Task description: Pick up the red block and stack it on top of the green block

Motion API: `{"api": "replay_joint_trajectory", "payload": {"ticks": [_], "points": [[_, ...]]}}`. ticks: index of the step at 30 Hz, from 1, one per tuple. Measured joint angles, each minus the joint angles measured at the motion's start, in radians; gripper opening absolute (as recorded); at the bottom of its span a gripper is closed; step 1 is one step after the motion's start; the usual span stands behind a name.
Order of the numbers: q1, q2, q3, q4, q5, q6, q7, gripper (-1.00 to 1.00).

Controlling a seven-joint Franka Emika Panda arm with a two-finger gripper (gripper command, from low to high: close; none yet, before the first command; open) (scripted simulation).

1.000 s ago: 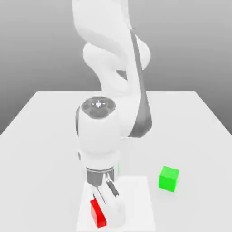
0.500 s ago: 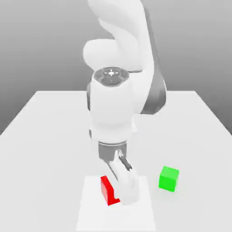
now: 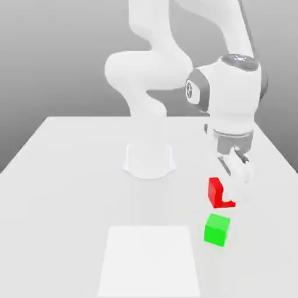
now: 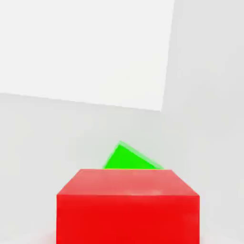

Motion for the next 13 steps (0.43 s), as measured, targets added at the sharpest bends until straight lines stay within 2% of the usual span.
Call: {"api": "replay_joint_trajectory", "payload": {"ticks": [6, 10, 11, 13], "points": [[-0.044, 0.111, 0.009, 0.004, -0.135, 0.099, 0.098, -1.0], [-0.031, 0.199, -0.031, 0.003, -0.261, 0.174, 0.186, -1.0], [-0.023, 0.214, -0.042, 0.003, -0.283, 0.187, 0.201, 1.0], [-0.023, 0.214, -0.042, 0.003, -0.283, 0.187, 0.201, 1.0]]}}
